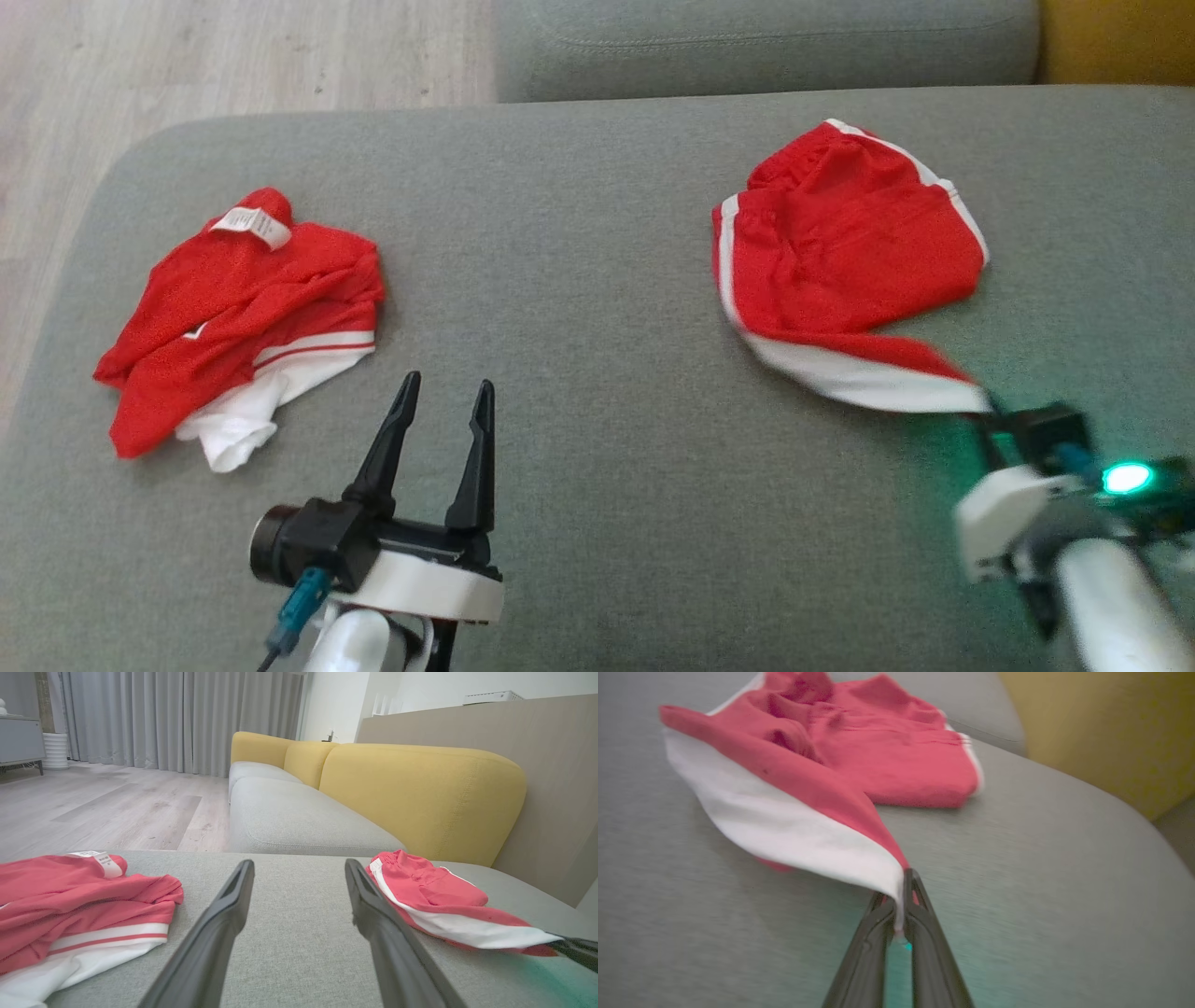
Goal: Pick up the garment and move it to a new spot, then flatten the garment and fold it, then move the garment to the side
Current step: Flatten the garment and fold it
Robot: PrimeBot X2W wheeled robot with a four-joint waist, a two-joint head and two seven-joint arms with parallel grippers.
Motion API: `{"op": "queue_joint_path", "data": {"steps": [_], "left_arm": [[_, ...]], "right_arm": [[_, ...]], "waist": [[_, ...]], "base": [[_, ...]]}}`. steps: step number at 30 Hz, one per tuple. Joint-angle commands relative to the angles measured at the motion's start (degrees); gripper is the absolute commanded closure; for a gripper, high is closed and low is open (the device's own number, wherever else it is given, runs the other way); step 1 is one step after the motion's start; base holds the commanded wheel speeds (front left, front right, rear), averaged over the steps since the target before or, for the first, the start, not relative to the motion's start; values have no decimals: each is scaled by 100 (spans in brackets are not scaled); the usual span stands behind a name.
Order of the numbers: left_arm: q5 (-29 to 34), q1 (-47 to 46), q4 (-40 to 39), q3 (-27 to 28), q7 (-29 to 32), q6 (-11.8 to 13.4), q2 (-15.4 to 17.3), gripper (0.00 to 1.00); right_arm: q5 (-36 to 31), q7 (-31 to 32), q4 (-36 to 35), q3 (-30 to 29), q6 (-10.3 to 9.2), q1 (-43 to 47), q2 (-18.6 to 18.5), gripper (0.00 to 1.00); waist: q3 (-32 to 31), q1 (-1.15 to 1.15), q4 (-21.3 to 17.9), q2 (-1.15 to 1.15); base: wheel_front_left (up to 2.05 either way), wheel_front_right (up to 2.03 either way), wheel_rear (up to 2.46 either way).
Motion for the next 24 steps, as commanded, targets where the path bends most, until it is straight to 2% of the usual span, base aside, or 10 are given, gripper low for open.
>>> {"op": "queue_joint_path", "data": {"steps": [1, 5, 6, 7, 8, 14, 24], "left_arm": [[1, -173, -207, 168, -55, 7, -8, 0], [-26, -173, -215, 152, -55, 30, -8, 0], [-30, -176, -214, 152, -55, 31, -8, 0], [-33, -179, -210, 152, -55, 31, -8, 0], [-35, -183, -208, 151, -55, 32, -8, 0], [-59, -196, -193, 151, -55, 20, -8, 0], [-60, -160, -195, 112, -55, 19, -8, 0]], "right_arm": [[-97, 28, -229, -14, -4, -58, -114, 100], [-442, 335, -429, -710, -4, 78, -158, 100], [-500, 371, -484, -845, -4, 94, -125, 81], [-567, 369, -575, -992, -4, 100, -71, 11], [-618, 372, -648, -1102, -4, 108, -1, 0], [-534, 78, -1042, -1008, -4, 115, 340, 0], [724, -748, -1579, 358, -4, 287, 451, 0]], "waist": [[-25, 0, -36, 0], [-32, 0, -91, 0], [-29, 0, -100, 0], [-28, 0, -107, 0], [-24, 0, -111, 0], [-44, 0, -123, 0], [-91, 0, -57, 0]], "base": [[0, 0, 0], [0, 0, 0], [0, 0, 0], [0, 0, 0], [0, 0, 0], [0, 0, 0], [0, 0, 0]]}}
